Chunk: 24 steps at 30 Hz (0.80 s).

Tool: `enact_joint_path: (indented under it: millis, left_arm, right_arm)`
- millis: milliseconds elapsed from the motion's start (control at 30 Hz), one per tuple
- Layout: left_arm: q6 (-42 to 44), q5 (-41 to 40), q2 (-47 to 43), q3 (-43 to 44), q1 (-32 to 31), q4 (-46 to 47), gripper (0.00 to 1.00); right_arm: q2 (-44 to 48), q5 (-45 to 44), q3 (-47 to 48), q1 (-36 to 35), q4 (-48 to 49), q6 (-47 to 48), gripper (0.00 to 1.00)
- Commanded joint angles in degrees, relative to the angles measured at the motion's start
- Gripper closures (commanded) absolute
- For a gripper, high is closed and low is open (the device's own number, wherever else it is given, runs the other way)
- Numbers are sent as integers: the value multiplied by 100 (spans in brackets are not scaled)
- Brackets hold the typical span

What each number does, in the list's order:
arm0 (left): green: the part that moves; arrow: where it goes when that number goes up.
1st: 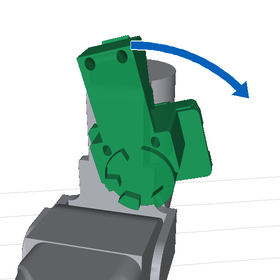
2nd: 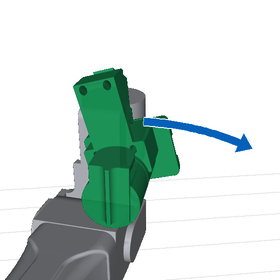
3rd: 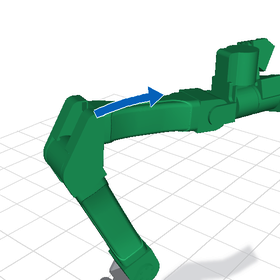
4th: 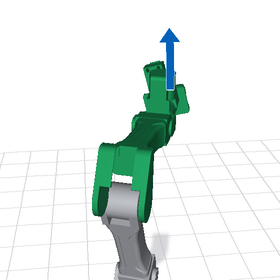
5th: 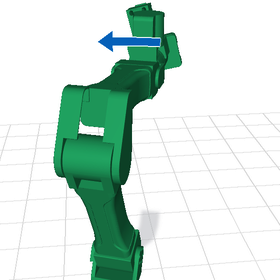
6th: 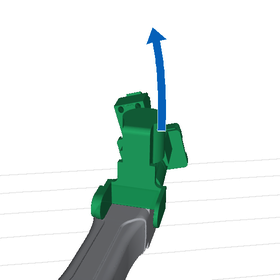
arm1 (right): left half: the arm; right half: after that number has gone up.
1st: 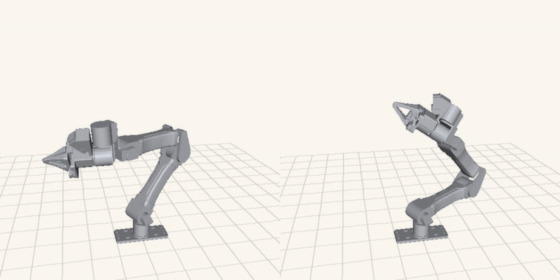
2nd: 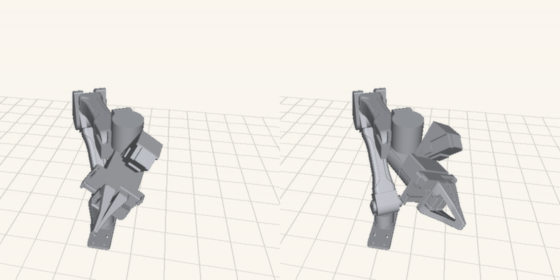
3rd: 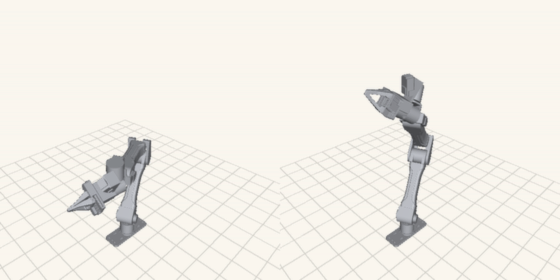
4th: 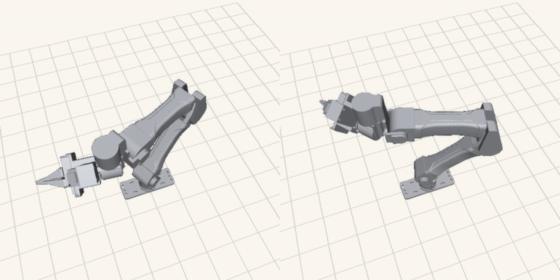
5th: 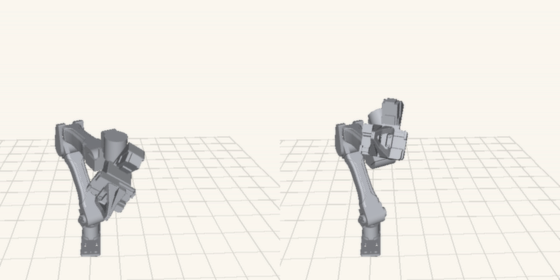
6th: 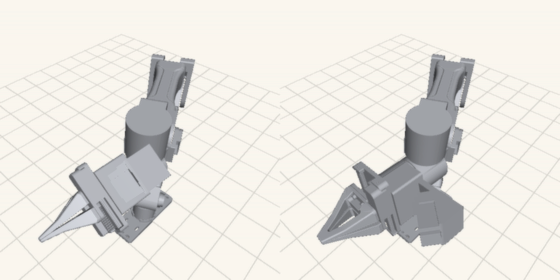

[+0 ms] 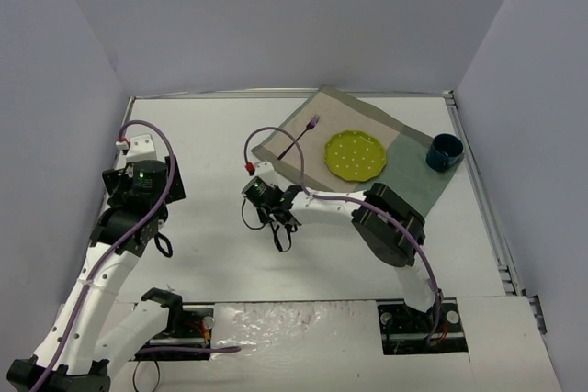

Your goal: Set the dinner table for one person

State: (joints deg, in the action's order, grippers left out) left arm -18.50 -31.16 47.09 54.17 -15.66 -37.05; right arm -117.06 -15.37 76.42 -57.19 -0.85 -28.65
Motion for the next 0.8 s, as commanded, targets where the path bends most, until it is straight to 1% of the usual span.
enact_joint_path:
  millis: [0,133,200,267,333,467,567,667,767]
  left_arm:
    - [66,-119,-60,76,46,242,3]
    - [34,-73,-54,90,51,210,3]
    - [31,-51,-58,101,54,207,3]
    - [22,-48,-69,110,54,198,3]
    - [14,-40,-85,94,54,190,3]
    - [20,24,-119,93,54,196,3]
    - [22,46,-114,93,54,198,3]
    - [22,50,-130,84,54,198,3]
    - [22,64,-165,77,54,198,3]
  right_arm:
    - [1202,-446,-596,579,-406,-208,100]
    - [2318,-988,-1291,1271,-573,-389,100]
    - [2711,-1227,-1582,1829,-694,-573,100]
    - [2965,-1236,-1827,2381,-776,-714,100]
    - [3199,-1172,-2070,2771,-784,-771,100]
    - [3299,-1352,-2252,3530,-778,-988,100]
    - [3188,-1279,-2293,4052,-776,-1249,100]
    - [3040,-1339,-2290,4376,-769,-1412,100]
    - [2694,-1367,-2119,4612,-735,-1317,100]
